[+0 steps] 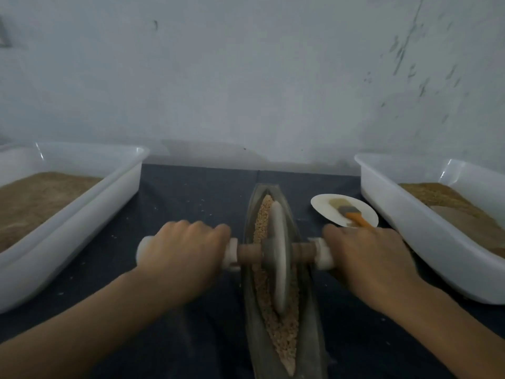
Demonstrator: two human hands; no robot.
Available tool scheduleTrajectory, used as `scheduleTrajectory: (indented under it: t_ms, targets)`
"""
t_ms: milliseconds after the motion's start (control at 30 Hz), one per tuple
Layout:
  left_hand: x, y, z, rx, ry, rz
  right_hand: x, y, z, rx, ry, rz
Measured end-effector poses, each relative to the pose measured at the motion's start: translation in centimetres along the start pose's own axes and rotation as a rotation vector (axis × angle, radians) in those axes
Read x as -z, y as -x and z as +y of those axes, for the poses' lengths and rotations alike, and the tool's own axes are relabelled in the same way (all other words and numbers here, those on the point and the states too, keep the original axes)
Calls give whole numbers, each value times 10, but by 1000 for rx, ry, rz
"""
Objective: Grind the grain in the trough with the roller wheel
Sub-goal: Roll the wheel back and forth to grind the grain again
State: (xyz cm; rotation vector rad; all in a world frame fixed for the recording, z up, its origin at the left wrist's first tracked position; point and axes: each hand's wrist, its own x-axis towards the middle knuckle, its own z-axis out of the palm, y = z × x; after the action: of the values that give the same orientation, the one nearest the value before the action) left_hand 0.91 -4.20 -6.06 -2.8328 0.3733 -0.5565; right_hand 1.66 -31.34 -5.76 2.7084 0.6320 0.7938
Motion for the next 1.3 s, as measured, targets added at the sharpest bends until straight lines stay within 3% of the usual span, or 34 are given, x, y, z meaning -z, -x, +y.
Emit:
scheduleTrajectory:
  t_ms: [167, 267, 467, 600, 667, 733, 900, 1033, 1200, 1300]
  targets:
    - [-24, -73, -14, 61, 75, -17, -51, -66, 19, -45, 65, 64]
    - [-28, -90, -19, 51, 52, 5, -55, -84, 23, -85, 66, 13]
    - [-2, -30, -2, -11, 20, -4, -24, -17, 7, -34, -31, -36]
    - [27, 22, 3, -204, -6, 150, 9, 29, -2, 34, -139, -35]
    - [29, 23, 2, -152, -65, 37, 13, 32, -3, 44, -143, -115]
    - [11, 7, 4, -72, -63, 28, 7, 21, -4, 21, -74, -166]
    - [-26, -62, -9, 93, 48, 4, -34, -52, 12, -48, 67, 5]
    - [-30, -95, -16, 99, 15, 3, -51, -85, 18, -151, 57, -1]
    - [-8, -50, -5, 40, -39, -8, -32, -30, 6, -108, -21, -67]
    - [9, 1, 3, -18, -22, 7, 2, 10, -5, 8, -76, 43]
